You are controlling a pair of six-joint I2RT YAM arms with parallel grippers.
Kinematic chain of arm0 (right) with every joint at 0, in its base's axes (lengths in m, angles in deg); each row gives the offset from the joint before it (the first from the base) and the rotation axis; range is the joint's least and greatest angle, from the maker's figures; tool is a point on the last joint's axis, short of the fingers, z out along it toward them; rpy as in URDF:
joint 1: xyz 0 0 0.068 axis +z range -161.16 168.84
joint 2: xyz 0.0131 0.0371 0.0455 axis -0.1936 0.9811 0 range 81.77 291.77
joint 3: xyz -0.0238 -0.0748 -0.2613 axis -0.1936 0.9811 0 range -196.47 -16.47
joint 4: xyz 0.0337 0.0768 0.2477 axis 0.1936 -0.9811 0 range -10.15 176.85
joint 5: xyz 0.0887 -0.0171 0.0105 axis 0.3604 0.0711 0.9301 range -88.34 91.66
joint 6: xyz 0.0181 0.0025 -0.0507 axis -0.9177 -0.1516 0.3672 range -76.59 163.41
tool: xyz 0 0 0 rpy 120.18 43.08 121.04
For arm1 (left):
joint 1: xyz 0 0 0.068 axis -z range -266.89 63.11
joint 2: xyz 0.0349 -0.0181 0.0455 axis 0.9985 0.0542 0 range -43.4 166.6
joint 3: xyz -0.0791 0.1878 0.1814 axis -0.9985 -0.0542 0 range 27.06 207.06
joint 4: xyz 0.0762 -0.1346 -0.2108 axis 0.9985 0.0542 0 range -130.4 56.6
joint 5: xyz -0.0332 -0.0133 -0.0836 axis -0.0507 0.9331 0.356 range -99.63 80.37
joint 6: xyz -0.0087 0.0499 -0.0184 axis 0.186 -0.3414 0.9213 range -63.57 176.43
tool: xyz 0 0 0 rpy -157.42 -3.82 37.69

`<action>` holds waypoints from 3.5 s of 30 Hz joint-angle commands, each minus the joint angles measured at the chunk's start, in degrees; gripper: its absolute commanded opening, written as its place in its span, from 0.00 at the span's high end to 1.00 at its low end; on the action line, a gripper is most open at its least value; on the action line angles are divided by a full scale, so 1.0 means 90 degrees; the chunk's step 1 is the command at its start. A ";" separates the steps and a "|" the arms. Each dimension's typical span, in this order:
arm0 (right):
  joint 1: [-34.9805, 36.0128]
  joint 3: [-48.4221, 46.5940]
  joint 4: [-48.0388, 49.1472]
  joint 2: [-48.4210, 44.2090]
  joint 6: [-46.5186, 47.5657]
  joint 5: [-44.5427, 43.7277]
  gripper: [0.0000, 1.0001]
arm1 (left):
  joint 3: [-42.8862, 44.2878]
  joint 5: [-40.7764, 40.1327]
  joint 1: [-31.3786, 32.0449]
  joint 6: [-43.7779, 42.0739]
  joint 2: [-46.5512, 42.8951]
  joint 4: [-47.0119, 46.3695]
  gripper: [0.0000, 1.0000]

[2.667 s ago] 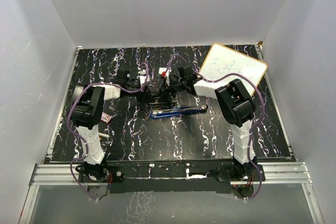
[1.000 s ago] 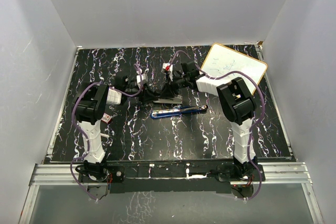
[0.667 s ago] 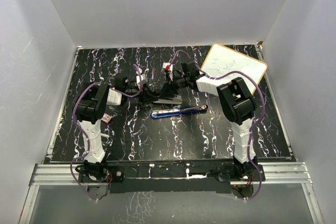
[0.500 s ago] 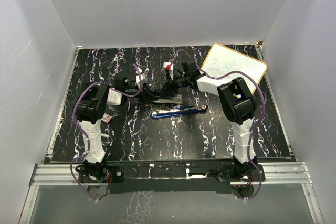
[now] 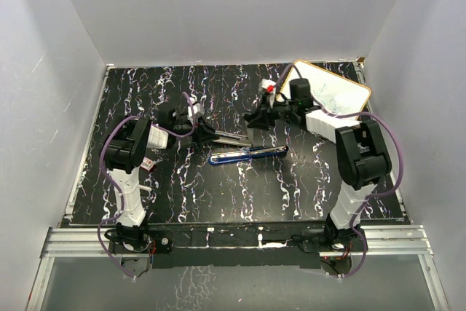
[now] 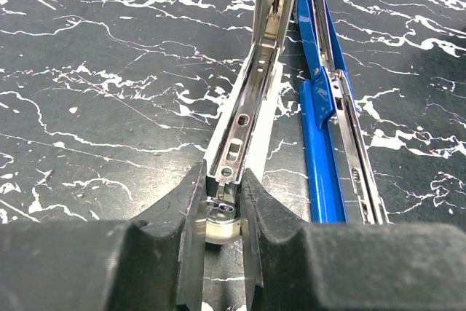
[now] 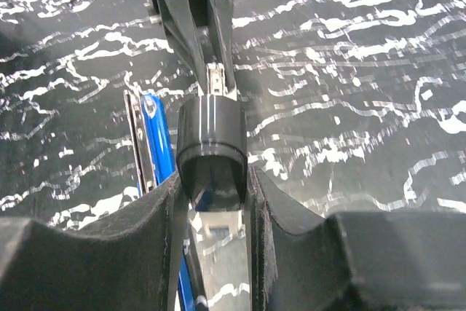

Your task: Load the staples into the stapler

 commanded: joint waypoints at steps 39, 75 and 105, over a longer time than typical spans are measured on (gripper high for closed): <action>-0.1037 0.0379 -0.1783 -0.0330 0.0762 -0.2565 0.43 | 0.0484 -0.0598 -0.0251 -0.2257 -0.1684 0.3478 1.00; -0.1028 0.0497 -0.3022 -0.3582 0.0143 -0.3087 0.23 | 0.0793 -0.3951 0.0421 -0.2174 -0.2465 0.6230 0.44; -0.1028 0.1204 -0.2518 -0.3718 0.0082 -0.1867 0.20 | 0.2082 -0.5098 -0.2829 -1.0741 -0.2343 1.2311 0.23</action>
